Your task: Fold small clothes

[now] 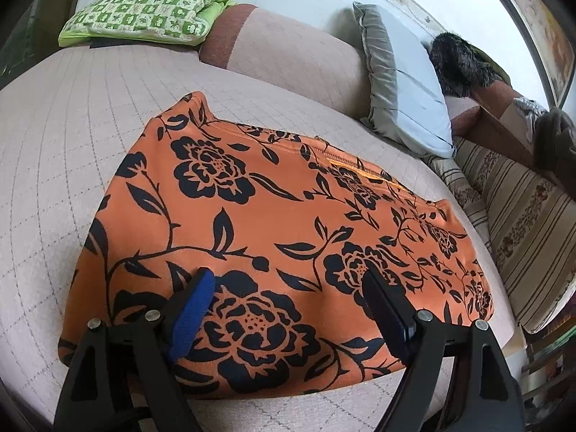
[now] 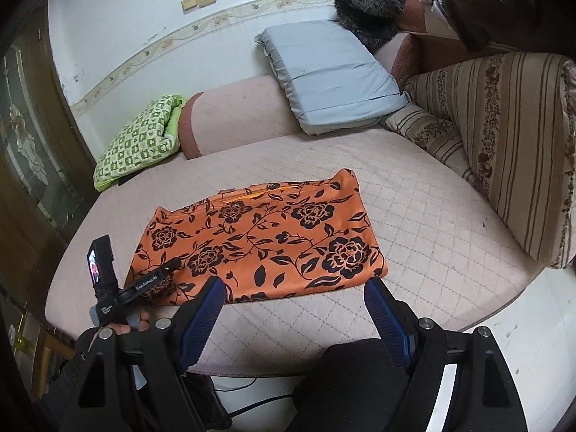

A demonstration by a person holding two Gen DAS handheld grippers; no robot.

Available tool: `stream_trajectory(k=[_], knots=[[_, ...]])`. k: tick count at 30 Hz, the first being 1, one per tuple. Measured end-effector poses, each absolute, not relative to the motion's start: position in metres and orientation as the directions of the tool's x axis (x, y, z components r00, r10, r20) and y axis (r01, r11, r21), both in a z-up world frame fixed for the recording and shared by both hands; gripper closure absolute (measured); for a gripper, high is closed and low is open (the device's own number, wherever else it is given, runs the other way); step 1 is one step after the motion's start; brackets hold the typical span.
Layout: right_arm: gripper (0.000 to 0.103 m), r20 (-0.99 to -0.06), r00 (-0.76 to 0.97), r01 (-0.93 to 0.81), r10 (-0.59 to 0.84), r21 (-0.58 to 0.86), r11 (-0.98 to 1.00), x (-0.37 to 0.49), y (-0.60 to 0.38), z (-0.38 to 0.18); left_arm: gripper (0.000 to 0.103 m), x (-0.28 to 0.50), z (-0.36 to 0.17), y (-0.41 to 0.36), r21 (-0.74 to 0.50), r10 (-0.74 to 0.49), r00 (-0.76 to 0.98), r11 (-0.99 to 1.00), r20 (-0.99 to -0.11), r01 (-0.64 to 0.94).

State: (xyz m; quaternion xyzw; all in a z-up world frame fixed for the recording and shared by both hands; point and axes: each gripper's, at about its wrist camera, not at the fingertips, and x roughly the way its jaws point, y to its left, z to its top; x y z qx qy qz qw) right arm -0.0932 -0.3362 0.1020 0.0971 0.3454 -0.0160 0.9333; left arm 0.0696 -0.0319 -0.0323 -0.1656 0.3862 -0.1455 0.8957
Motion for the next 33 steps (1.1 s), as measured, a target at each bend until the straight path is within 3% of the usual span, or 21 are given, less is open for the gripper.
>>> stream_trajectory(k=[19, 27, 31, 33], knots=[[0.021, -0.69, 0.718, 0.136, 0.092, 0.269, 0.954, -0.074, -0.357, 0.056, 0.017, 0.071, -0.029, -0.036, -0.393, -0.373, 0.673, 0.91, -0.639, 0.132], [0.021, -0.686, 0.702, 0.05, 0.191, 0.315, 0.948, -0.002, -0.35, 0.04, 0.017, 0.029, 0.013, 0.017, -0.412, -0.297, 0.801, 0.909, -0.52, 0.069], [0.021, -0.709, 0.67, -0.006, 0.219, 0.29, 0.957, 0.052, -0.344, 0.025, 0.017, 0.024, 0.008, 0.061, -0.474, -0.25, 0.806, 0.879, -0.537, -0.044], [0.021, -0.772, 0.612, 0.028, 0.17, 0.236, 0.971, 0.079, -0.346, -0.001, 0.017, 0.026, -0.001, 0.077, -0.532, -0.268, 0.785, 0.842, -0.558, -0.091]])
